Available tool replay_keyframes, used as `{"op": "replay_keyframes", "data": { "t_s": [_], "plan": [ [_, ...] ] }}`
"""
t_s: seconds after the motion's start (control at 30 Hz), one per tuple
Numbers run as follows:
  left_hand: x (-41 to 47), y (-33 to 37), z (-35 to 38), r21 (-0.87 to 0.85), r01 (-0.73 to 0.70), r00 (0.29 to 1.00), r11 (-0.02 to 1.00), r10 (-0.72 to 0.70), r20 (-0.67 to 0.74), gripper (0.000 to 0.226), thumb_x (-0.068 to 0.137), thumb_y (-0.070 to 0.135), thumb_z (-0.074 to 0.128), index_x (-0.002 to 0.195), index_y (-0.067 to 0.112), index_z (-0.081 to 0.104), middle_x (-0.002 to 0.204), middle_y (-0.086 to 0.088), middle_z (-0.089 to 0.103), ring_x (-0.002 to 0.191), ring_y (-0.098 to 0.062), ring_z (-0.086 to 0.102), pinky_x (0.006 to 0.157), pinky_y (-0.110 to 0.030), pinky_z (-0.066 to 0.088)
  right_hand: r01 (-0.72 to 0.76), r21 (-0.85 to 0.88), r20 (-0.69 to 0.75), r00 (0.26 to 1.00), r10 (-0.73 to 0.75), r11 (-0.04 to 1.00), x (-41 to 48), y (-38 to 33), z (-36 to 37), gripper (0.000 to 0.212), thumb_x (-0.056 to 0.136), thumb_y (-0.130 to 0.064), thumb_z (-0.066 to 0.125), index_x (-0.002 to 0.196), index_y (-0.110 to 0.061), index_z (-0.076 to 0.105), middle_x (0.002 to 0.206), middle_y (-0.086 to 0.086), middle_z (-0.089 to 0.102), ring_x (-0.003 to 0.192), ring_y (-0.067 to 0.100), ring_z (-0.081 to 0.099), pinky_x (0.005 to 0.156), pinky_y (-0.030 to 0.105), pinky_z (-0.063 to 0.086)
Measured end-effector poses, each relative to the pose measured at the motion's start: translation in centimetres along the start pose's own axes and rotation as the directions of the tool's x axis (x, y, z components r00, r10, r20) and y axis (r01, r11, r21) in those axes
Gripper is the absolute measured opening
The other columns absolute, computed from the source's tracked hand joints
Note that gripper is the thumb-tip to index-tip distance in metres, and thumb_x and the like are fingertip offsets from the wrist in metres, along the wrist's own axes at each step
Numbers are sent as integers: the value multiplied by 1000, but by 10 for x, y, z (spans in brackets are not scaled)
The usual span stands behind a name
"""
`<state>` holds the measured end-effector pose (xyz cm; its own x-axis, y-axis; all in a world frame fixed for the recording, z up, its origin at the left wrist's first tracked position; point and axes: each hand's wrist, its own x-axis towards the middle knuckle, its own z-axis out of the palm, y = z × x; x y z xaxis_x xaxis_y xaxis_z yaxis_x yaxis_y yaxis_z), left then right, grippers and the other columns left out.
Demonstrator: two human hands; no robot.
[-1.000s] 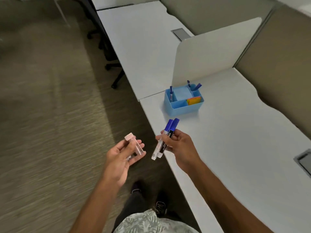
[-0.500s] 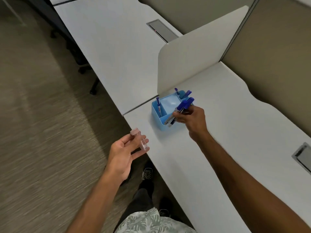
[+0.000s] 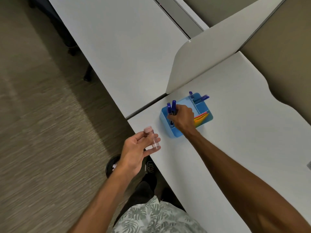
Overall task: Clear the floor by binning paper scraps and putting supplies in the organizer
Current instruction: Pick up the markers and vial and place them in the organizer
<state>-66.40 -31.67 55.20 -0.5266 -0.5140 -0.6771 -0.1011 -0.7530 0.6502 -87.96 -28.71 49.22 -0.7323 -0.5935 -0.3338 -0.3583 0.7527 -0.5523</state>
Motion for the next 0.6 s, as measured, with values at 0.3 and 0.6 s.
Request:
{"op": "replay_keyframes", "data": {
  "t_s": [0.3,0.6],
  "plan": [
    [39,28,5,65,13,1000,998,-12,-6,34,87,18,72,119,7,68,112,-13,75,107,-28,72,88,-50,60,-63,-123,-27,998,61,990,-6,-19,18,43,91,-29,71,127,-10,58,117,12,69,102,26,66,88,35,55],
    [58,38,5,86,18,1000,996,-19,19,31,87,15,71,117,8,69,112,-12,76,108,-28,72,90,-52,58,-209,-39,112,971,212,977,2,-18,21,52,92,-16,69,139,-10,47,130,14,60,114,28,60,87,29,48]
  ]
}}
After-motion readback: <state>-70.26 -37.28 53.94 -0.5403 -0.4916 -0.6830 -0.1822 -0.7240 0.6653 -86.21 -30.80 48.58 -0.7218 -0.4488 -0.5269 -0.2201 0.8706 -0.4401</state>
